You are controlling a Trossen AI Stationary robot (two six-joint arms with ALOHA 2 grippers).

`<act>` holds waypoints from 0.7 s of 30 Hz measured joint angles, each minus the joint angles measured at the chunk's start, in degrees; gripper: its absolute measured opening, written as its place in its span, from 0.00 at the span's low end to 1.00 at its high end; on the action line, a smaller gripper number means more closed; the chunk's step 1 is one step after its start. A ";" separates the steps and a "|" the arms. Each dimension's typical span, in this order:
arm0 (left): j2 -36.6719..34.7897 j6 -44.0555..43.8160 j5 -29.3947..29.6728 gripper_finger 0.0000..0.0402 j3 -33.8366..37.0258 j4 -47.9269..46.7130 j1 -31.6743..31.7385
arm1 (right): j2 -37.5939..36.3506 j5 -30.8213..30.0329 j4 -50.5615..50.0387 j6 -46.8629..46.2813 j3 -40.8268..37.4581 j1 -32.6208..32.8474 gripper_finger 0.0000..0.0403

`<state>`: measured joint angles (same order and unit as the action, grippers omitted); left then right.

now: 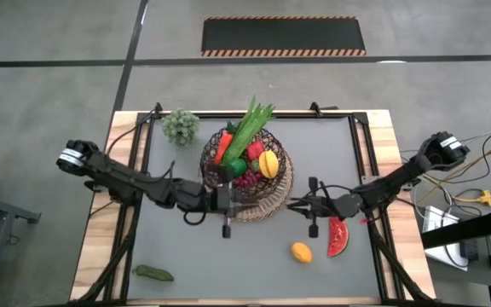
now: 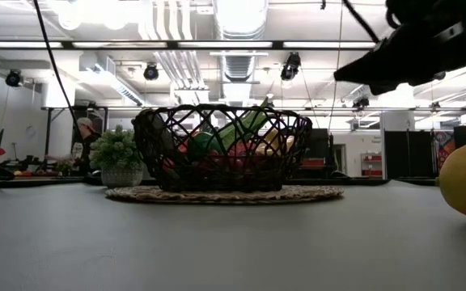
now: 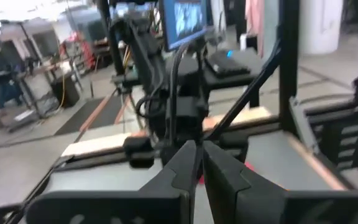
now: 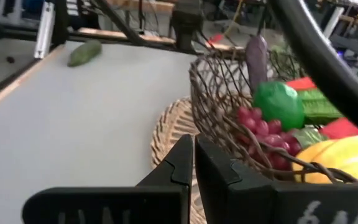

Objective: Build produce basket
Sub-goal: Put the green chili pepper into the basket

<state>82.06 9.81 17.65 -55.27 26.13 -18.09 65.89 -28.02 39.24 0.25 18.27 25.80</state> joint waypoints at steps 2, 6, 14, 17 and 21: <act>0.50 -0.01 0.04 0.03 0.43 3.78 -0.74 | 0.00 -0.01 1.53 0.43 -0.84 0.96 0.02; 1.78 -1.12 0.05 0.03 0.99 9.19 -1.79 | 0.00 -0.07 3.57 0.31 -2.95 3.29 0.02; 2.16 -19.62 0.21 0.03 2.10 6.64 -6.17 | 0.22 -0.45 -2.83 -11.77 -3.77 6.29 0.02; 2.22 -25.00 0.25 0.03 2.02 5.74 -10.01 | 0.22 -0.49 -4.22 -11.43 -1.98 6.45 0.02; 1.65 -33.81 0.44 0.03 -0.28 -0.49 -14.58 | 0.22 -0.45 -4.98 -9.97 -0.36 6.58 0.02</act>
<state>83.71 -24.00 18.09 -55.56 25.65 -32.67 66.11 -28.47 34.26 -9.72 17.91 32.38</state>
